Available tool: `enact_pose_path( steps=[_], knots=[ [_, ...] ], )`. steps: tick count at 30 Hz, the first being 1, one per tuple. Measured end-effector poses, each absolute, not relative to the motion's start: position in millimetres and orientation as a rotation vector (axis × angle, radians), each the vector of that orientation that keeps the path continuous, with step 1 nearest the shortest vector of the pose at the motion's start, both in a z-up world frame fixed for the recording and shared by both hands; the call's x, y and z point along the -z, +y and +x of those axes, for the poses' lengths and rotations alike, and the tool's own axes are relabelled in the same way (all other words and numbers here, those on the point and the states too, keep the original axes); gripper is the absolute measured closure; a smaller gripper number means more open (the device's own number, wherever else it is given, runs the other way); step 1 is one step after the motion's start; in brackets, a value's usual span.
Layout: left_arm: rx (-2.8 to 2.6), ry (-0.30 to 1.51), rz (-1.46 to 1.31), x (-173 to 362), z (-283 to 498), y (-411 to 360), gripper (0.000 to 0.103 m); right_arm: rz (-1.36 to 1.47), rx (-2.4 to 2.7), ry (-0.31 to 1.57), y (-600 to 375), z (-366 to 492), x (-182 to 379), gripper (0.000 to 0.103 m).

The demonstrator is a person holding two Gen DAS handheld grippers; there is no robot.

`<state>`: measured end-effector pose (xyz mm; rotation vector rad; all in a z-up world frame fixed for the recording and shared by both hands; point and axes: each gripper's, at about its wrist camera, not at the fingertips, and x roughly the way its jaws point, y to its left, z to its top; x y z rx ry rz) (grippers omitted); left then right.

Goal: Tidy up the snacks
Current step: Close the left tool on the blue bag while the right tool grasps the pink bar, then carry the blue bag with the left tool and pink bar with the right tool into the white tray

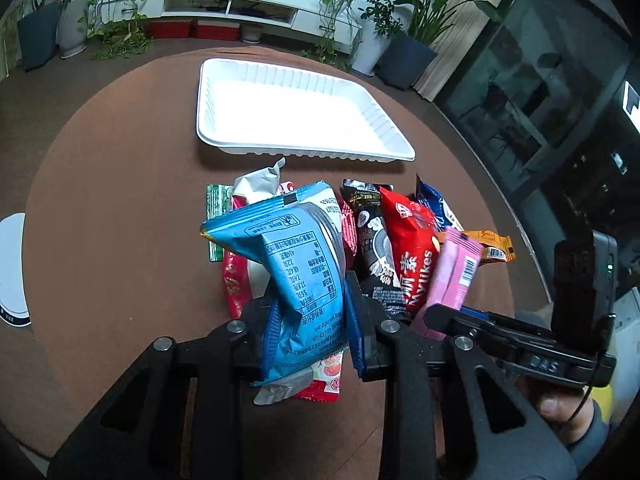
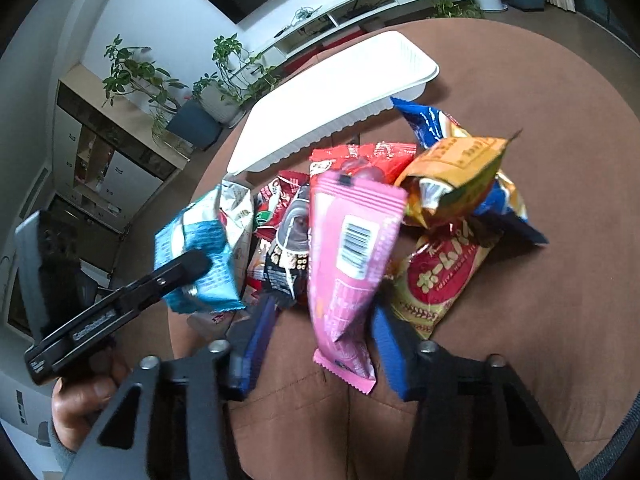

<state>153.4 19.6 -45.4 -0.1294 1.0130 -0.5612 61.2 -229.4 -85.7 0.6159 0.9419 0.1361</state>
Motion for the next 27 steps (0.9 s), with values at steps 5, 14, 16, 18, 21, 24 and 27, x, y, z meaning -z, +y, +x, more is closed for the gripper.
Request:
enact_pose_path(
  steps=[5, 14, 16, 18, 21, 24, 27],
  knots=[
    [0.569, 1.013, -0.149, 47, 147, 22, 0.077, 0.633, -0.146, 0.939, -232, 62, 90, 0.082],
    [0.594, 0.99, -0.178, 37, 136, 27, 0.077, 0.653, -0.182, 0.896, -237, 51, 80, 0.088],
    [0.599, 0.987, -0.187, 36, 134, 27, 0.077, 0.666, -0.201, 0.88, -239, 48, 72, 0.088],
    [0.61, 0.985, -0.199, 33, 133, 28, 0.077, 0.678, -0.216, 0.866, -241, 44, 67, 0.088],
    [0.634, 0.984, -0.216, 28, 131, 28, 0.077, 0.704, -0.24, 0.844, -247, 41, 57, 0.088],
    [0.651, 0.976, -0.239, 20, 133, 29, 0.077, 0.726, -0.256, 0.823, -256, 42, 48, 0.088],
    [0.652, 0.968, -0.244, 15, 135, 31, 0.077, 0.727, -0.264, 0.781, -267, 41, 41, 0.088]
  ],
)
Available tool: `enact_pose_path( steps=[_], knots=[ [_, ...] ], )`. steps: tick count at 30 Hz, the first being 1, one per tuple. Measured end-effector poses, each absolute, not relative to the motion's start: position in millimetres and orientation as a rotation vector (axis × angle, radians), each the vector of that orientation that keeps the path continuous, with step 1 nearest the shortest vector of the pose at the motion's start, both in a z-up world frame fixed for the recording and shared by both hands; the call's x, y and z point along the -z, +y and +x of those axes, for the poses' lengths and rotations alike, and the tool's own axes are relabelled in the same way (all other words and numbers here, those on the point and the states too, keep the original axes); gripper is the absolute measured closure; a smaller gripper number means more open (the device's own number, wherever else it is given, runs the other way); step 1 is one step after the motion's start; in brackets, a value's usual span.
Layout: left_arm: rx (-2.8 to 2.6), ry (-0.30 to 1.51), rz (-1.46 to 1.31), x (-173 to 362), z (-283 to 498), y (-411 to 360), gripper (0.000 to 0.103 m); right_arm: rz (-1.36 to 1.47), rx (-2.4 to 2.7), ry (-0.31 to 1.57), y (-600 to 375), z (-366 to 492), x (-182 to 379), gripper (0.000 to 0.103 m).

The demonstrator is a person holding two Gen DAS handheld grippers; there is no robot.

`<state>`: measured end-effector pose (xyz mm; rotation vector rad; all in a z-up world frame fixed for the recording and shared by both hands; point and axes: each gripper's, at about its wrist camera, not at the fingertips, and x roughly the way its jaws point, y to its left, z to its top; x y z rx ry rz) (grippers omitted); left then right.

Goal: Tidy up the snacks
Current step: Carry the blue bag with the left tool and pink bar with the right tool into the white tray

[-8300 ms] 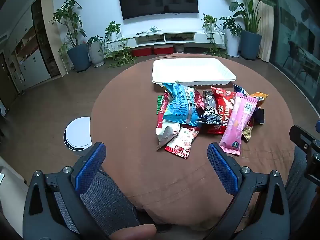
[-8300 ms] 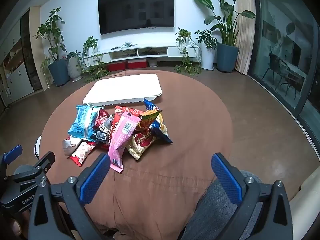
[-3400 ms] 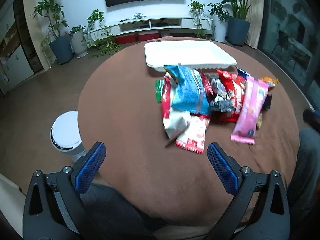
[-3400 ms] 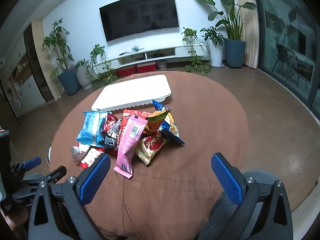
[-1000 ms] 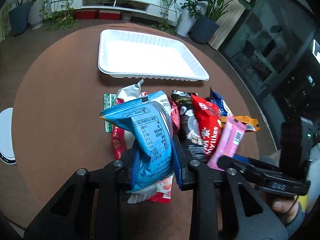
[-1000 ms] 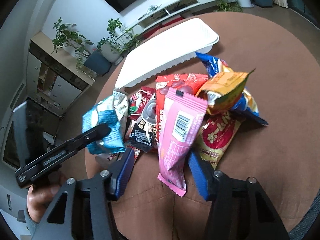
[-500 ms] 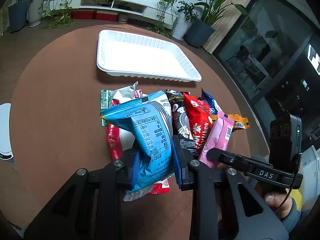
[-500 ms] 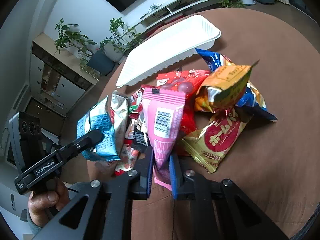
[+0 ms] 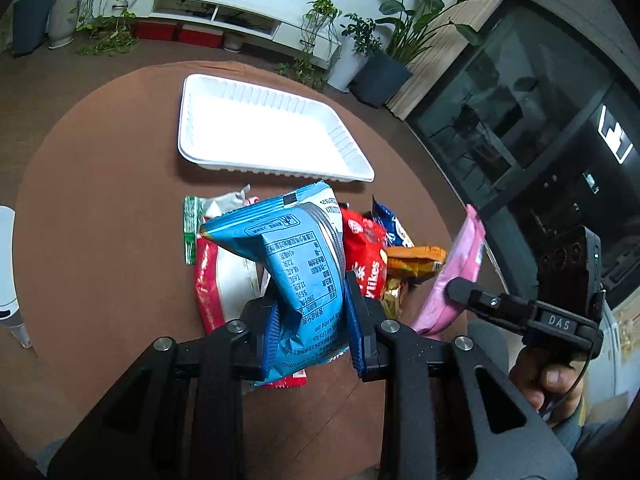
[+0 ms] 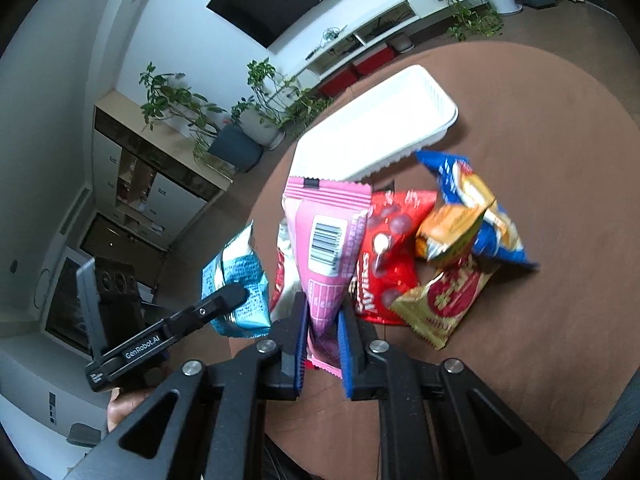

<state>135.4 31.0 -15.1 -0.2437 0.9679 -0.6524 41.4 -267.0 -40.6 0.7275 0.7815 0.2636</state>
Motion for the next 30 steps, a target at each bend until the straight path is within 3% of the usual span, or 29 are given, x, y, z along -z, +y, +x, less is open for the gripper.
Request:
enact_pose_path(
  steps=[11, 19, 25, 30],
  knots=[
    [0.58, 0.918, -0.238, -20, 193, 61, 0.077, 0.777, -0.134, 0.716, -362, 57, 19, 0.088],
    [0.531, 0.91, -0.193, -44, 276, 61, 0.077, 0.692, -0.11, 0.673, -405, 123, -37, 0.088],
    [0.533, 0.975, -0.101, -31, 320, 14, 0.077, 0.588, -0.211, 0.817, -376, 226, -30, 0.088],
    [0.508, 1.051, -0.082, -5, 349, -6, 0.077, 0.509, -0.253, 0.982, -343, 291, 10, 0.088]
  ],
)
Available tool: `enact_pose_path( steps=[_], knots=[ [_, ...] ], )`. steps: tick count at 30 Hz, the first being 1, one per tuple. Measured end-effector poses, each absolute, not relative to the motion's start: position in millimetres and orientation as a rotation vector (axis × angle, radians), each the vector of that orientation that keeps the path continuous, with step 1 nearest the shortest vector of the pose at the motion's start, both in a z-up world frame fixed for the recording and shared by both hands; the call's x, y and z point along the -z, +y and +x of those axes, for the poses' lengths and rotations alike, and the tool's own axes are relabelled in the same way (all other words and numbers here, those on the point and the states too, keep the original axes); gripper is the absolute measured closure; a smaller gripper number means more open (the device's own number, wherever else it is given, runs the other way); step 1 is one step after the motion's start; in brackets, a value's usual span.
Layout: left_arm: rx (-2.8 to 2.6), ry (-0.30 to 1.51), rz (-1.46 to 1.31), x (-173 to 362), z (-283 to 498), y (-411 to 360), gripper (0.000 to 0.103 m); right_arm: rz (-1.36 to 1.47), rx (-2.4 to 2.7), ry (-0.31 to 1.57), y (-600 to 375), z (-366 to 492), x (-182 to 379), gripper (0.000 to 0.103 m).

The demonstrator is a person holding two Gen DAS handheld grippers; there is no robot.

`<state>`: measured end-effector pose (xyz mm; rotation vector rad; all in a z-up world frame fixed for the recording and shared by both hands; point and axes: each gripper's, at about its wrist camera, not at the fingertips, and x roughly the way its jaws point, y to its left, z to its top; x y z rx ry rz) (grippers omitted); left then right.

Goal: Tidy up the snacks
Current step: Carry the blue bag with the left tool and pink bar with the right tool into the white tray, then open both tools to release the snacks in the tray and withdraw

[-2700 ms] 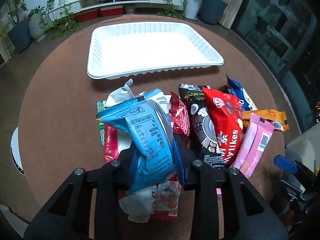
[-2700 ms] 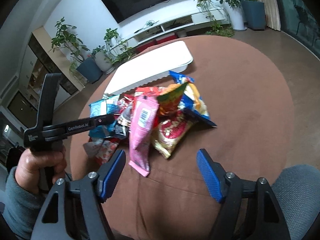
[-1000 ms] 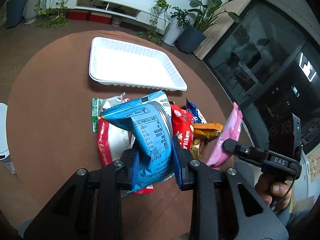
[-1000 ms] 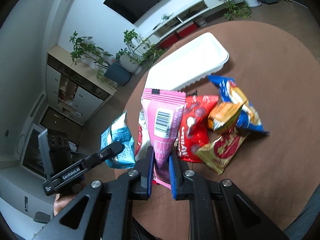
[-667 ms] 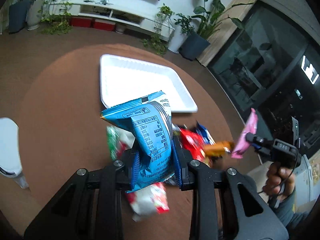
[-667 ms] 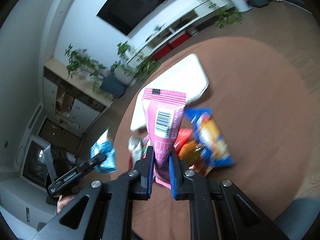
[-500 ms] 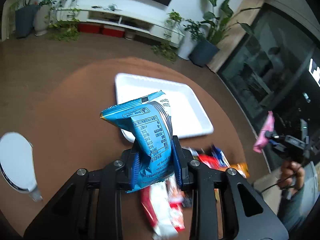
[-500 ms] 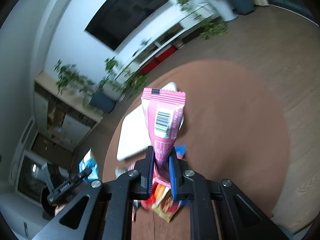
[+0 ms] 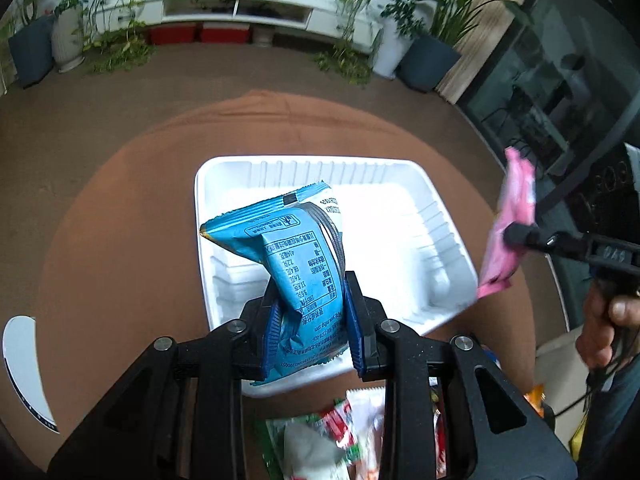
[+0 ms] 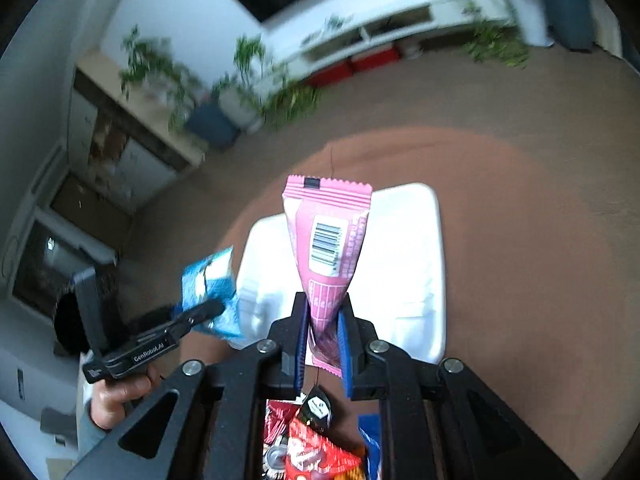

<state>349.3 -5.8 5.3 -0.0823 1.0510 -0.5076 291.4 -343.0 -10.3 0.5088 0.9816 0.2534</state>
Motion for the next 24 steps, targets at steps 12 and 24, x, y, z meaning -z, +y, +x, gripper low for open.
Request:
enact_pose_path(
  steps=[12, 24],
  knots=[
    [0.458, 1.146, 0.0, 57, 378, -37, 0.075, 0.551, -0.179, 1.153, -352, 348, 90, 0.088],
    [0.431, 1.161, 0.02, 79, 389, -58, 0.055, 0.585, -0.15, 1.175, -358, 341, 114, 0.077]
  ],
)
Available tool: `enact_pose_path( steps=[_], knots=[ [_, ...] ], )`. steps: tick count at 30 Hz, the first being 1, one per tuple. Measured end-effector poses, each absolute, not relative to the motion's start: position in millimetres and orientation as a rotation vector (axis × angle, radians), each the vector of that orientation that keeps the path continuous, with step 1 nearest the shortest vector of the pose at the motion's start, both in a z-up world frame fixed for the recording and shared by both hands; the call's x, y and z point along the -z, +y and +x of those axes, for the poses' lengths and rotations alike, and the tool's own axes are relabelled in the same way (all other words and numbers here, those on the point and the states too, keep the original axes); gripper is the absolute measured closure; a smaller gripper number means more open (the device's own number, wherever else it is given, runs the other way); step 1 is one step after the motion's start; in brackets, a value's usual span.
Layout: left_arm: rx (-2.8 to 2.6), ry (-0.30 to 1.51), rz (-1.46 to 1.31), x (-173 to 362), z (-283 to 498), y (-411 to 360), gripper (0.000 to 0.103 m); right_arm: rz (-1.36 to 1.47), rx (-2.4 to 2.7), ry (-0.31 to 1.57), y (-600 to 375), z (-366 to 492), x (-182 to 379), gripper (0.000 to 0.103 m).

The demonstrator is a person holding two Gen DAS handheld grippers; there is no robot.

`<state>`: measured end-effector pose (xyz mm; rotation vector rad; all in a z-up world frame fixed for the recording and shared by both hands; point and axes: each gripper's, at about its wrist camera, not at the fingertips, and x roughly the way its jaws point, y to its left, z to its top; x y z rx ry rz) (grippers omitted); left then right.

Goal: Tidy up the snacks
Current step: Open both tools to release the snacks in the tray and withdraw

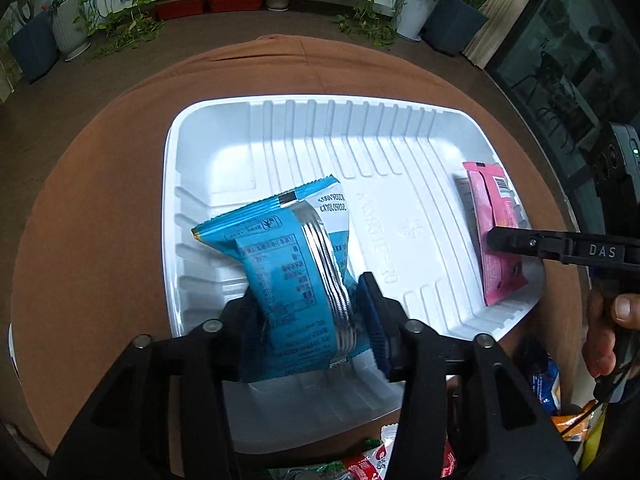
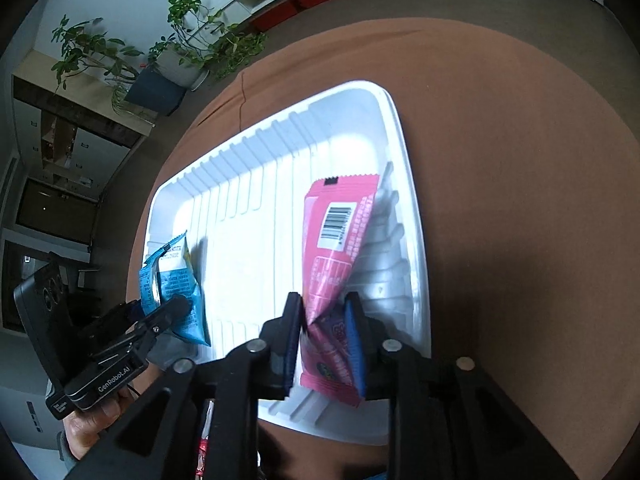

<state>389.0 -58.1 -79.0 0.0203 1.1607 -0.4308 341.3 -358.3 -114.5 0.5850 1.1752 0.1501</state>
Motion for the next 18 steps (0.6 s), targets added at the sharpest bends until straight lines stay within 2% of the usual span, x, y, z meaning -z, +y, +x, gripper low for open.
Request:
enact_pose_path(
  steps=[4, 6, 10, 13, 15, 18],
  knots=[
    [0.432, 1.148, 0.009, 75, 385, -54, 0.051, 0.587, -0.16, 1.155, -359, 334, 108, 0.063],
    [0.44, 1.129, -0.002, 66, 381, -51, 0.042, 0.599, -0.162, 1.141, -363, 324, 101, 0.056],
    [0.456, 1.076, -0.029, 39, 363, -33, 0.031, 0.617, -0.175, 1.074, -372, 304, 77, 0.038],
    [0.463, 1.036, -0.077, 21, 343, -15, 0.023, 0.599, -0.183, 1.012, -375, 285, 55, 0.031],
    [0.472, 1.012, -0.104, 13, 326, -3, 0.013, 0.582, -0.189, 0.958, -376, 263, 40, 0.028],
    [0.47, 0.987, -0.129, 8, 296, 13, 0.01, 0.554, -0.208, 0.89, -372, 228, 23, 0.025]
  ],
)
